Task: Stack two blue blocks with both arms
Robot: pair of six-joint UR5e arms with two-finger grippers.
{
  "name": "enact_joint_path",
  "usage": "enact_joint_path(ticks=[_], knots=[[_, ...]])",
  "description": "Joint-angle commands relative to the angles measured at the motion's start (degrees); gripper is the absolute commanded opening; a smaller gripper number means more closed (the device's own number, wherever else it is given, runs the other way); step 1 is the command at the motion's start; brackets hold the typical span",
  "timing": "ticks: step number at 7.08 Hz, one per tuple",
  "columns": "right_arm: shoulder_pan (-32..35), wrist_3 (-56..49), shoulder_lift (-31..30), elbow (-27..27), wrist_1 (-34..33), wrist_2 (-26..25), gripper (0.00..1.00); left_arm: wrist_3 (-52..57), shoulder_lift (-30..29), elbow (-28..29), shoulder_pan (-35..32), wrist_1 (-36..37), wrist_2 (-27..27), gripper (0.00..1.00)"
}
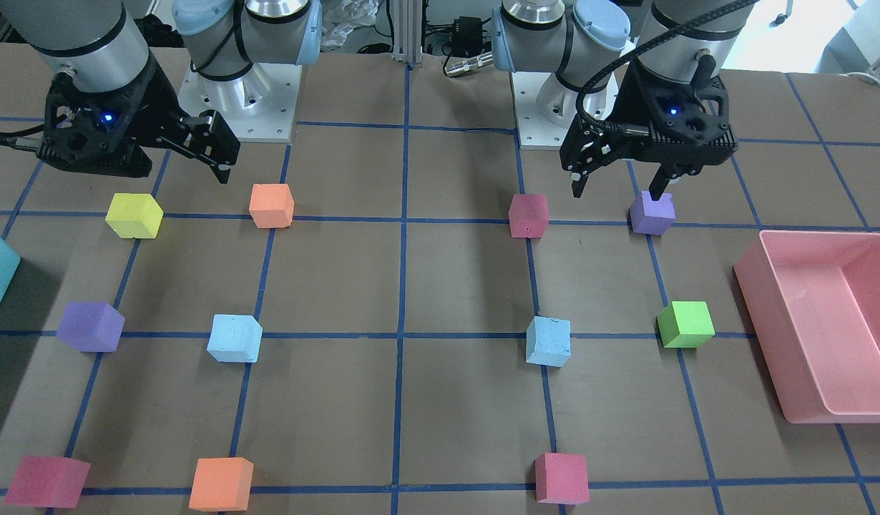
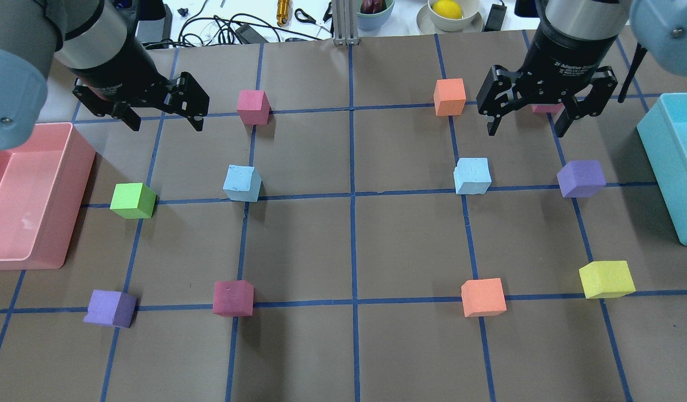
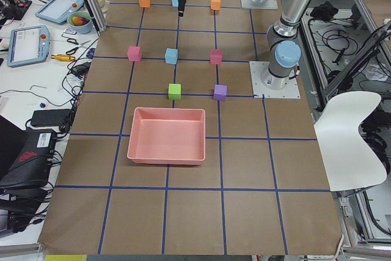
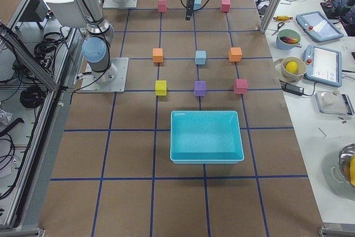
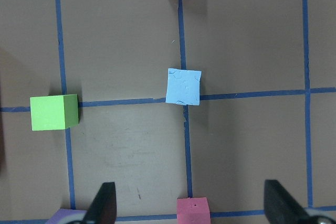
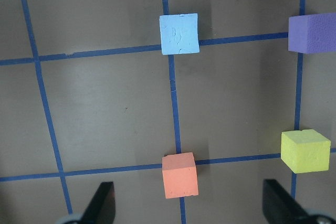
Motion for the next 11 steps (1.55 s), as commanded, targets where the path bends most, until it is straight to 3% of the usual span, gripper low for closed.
enact_joint_path(ticks=[1,8,9,11], knots=[[0.0,0.0,0.0,0.1,0.1,0.0,1.0,0.0,0.0,-0.1,0.0,0.0,-0.1,1.0],[-0.2,1.4,1.9,1.6,1.0,-1.1,1.0,-0.1,-0.1,-0.6,-0.4,-0.1,-0.3,1.0],[-1.0,1.1,2.7,1.9,-1.1,-2.2,1.0,-0.1,-0.8,-0.7,-0.6,0.3,-0.3,1.0],[-1.5,0.9,10.7,2.6,-13.6,-3.2,1.0,0.1,-4.7,-0.7,-0.4,4.2,-0.8,1.0]])
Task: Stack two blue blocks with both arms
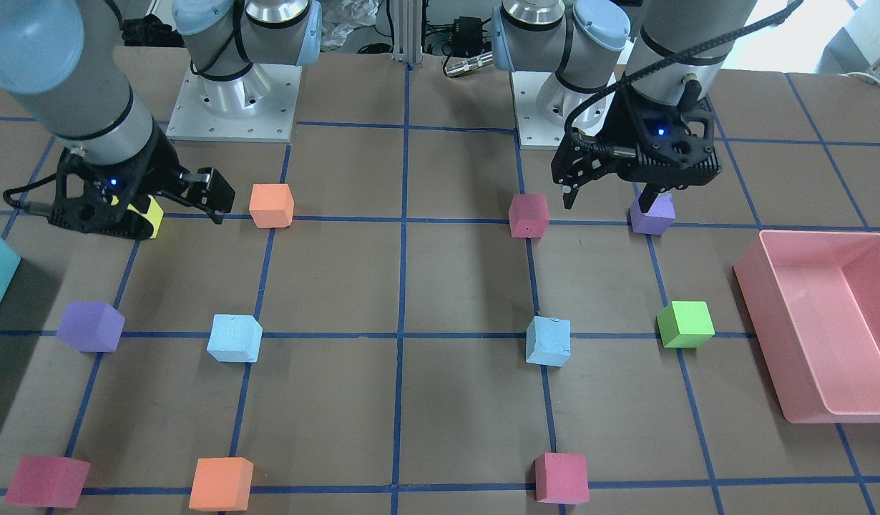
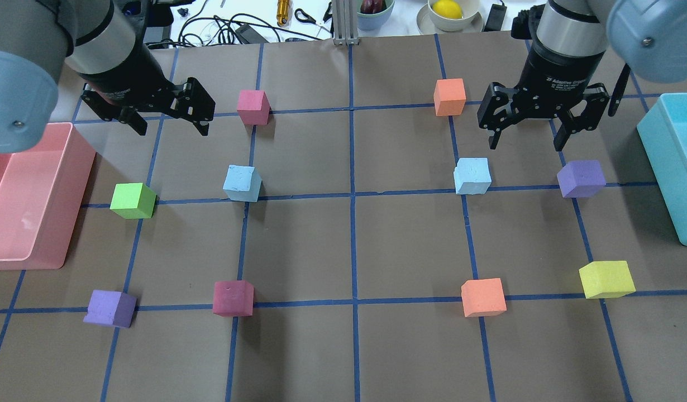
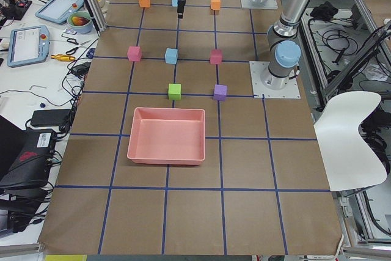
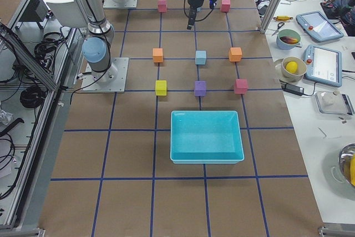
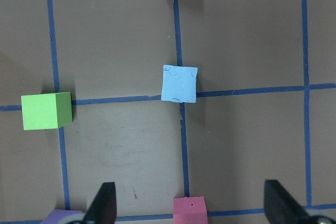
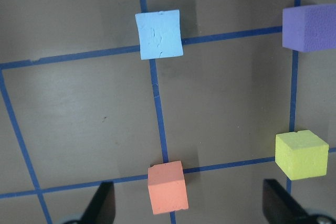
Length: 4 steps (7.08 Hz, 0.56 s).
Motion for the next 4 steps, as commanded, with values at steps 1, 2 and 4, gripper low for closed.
enact_joint_path(ticks=[1,2,4], knots=[[-0.4,-0.9,6.5,0.6,-9.4,0.3,1.0,0.1,-4.5,-0.3,-0.1,3.8,0.0,1.0],[-0.3,-1.1,9.7,1.0,-11.4,0.3,1.0,0.2,-6.7,-0.8,-0.1,3.9,0.1,1.0],[-0.3,-6.4,14.2,2.3,-14.4,0.4,1.0,-0.1,-11.8,-1.6,-0.2,10.3,-0.4,1.0]])
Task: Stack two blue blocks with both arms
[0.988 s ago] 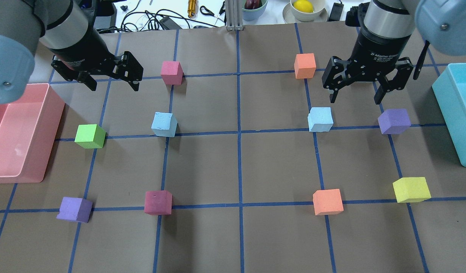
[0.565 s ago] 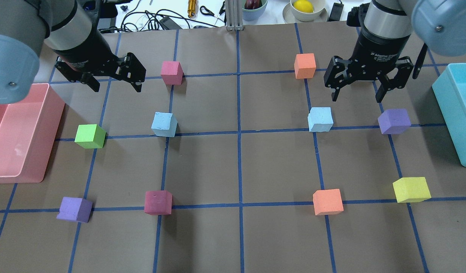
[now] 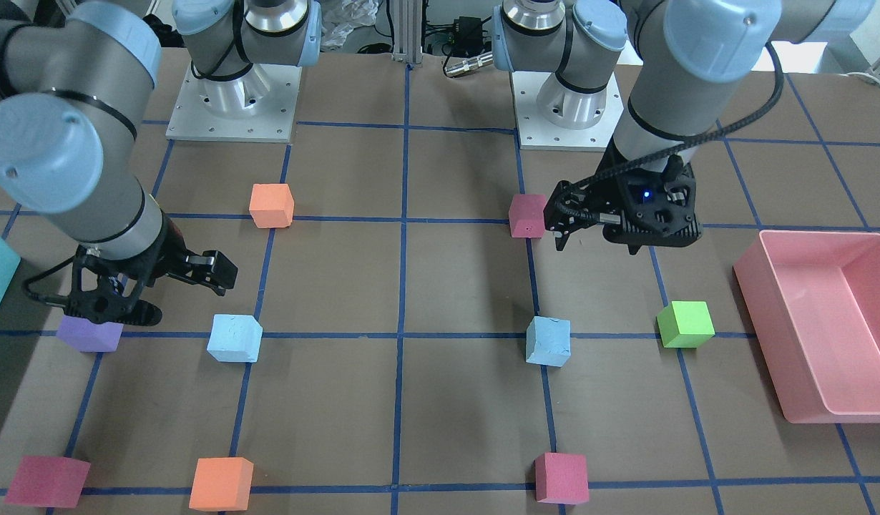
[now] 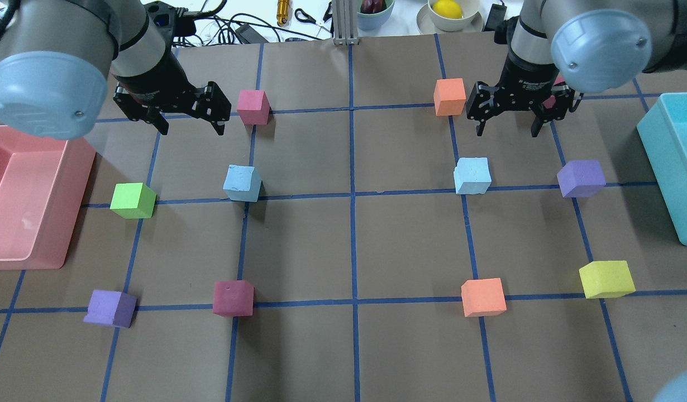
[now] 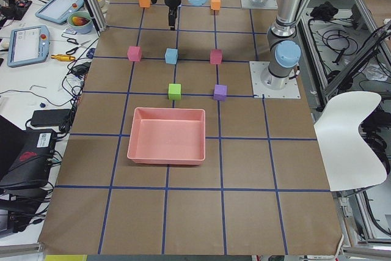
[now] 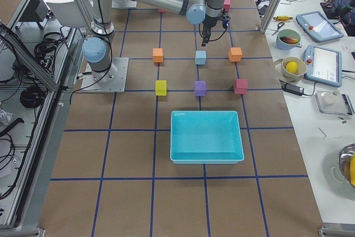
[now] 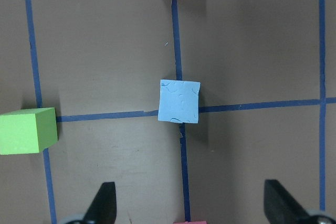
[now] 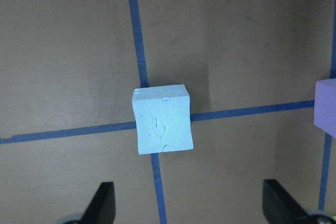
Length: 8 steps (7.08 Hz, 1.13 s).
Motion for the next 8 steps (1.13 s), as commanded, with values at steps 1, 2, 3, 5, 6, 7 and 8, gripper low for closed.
enact_joint_path(ticks=[1,2,3,5,6,7,8], knots=[[0.0,-4.2,5.4,2.6,-5.0,0.2,1.0,-0.2,-5.8,-2.0,-0.4,7.1,-0.2,1.0],[0.0,-4.3,6.7,4.8,-9.1,0.2,1.0,-0.1,-7.5,-3.8,-2.2,10.2,0.2,1.0],[0.0,-4.3,7.0,7.3,-11.4,0.2,1.0,-0.2,-9.4,-6.3,-2.6,15.8,0.1,1.0],[0.0,-4.2,7.1,10.3,-14.5,1.4,0.84,0.2,-11.5,-8.8,-2.8,20.2,0.2,1.0],[0.0,-3.7,7.0,10.0,-14.6,5.3,0.31,0.2,-12.3,-9.1,-2.8,20.2,0.5,1.0],[-0.1,-3.4,7.0,9.5,-14.8,6.4,0.0,0.5,-13.0,-8.3,-2.7,20.3,0.7,1.0],[0.0,-3.4,6.6,8.3,-17.1,6.3,0.0,0.9,-12.6,-8.6,-2.7,20.2,0.8,1.0]])
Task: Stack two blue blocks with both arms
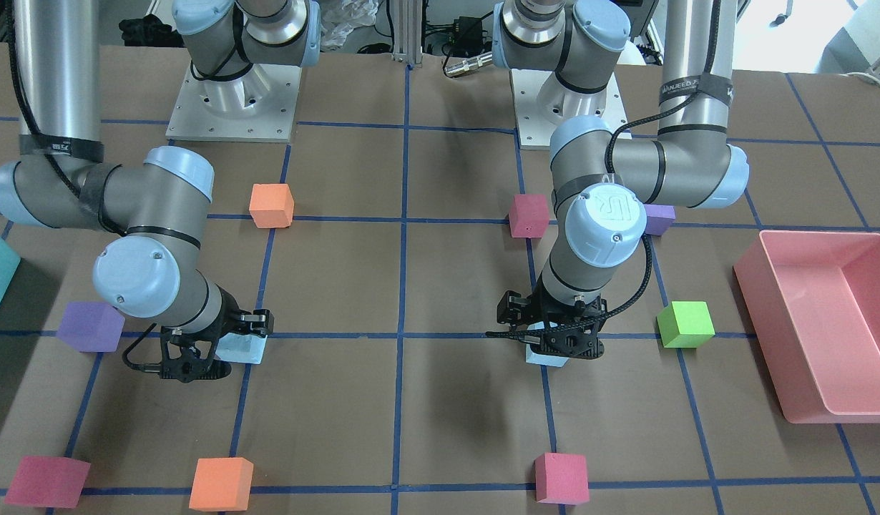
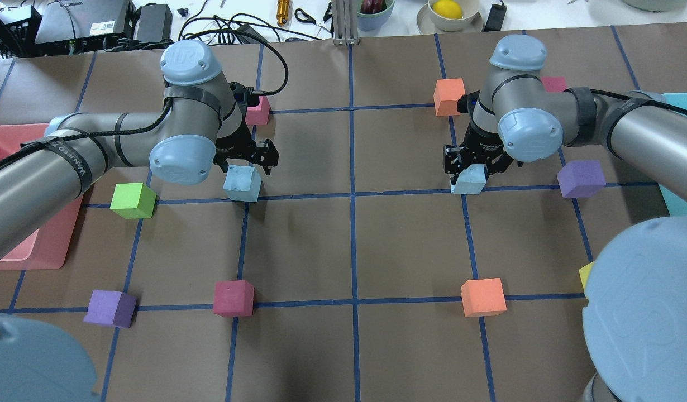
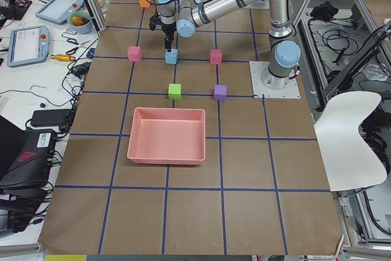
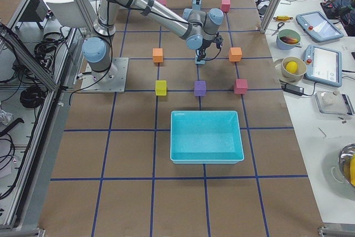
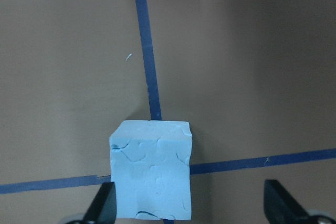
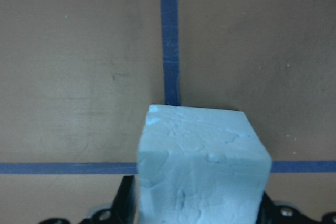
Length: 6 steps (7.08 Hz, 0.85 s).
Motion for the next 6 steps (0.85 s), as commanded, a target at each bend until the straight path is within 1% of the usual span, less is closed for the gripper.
enact_joint_path(ticks=[1,2,3,4,5,6], knots=[[0.3,0.6,-0.4,-3.5,-1.8,0.9,0.0,0.6,-0.5,-0.4,0.1,0.2,0.3,1.0],[1.3,5.2,-0.3,-7.4,-1.4,0.8,0.0,0.7,-1.3,-0.5,0.2,1.2,1.6,1.0],[2.8,6.6,0.7,-10.8,-1.4,0.8,0.0,0.8,-1.4,-0.6,0.3,1.2,5.3,1.0],[5.2,9.2,2.8,-13.9,-2.3,0.8,0.0,1.3,-1.4,-0.7,0.4,1.3,5.6,1.0],[9.0,13.5,6.6,-18.4,-2.5,0.8,0.0,0.9,-2.0,-1.6,0.4,1.7,5.4,1.0],[12.0,19.1,10.6,-24.3,-1.7,0.6,0.0,0.9,-2.3,-1.9,0.4,2.3,5.3,1.0]])
